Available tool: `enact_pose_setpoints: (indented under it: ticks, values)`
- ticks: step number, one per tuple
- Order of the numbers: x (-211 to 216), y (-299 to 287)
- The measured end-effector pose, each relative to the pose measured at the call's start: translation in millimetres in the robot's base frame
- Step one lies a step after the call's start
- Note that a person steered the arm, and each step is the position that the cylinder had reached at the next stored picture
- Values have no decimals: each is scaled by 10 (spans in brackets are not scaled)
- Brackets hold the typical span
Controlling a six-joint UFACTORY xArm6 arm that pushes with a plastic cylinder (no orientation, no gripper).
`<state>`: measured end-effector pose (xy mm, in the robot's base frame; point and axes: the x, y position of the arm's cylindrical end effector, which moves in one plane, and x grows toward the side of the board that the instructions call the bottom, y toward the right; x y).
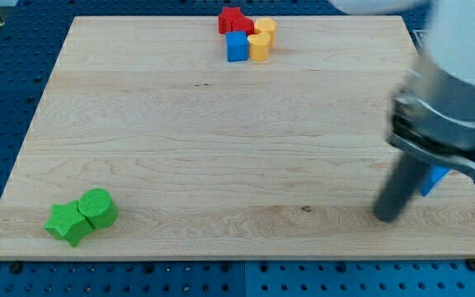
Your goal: Point at the blue triangle
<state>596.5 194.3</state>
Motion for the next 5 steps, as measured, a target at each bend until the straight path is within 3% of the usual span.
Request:
enact_pose_setpoints:
  ticks: [2, 3, 5]
  values:
    - [138, 337]
    - [-100, 823]
    - [-368, 917]
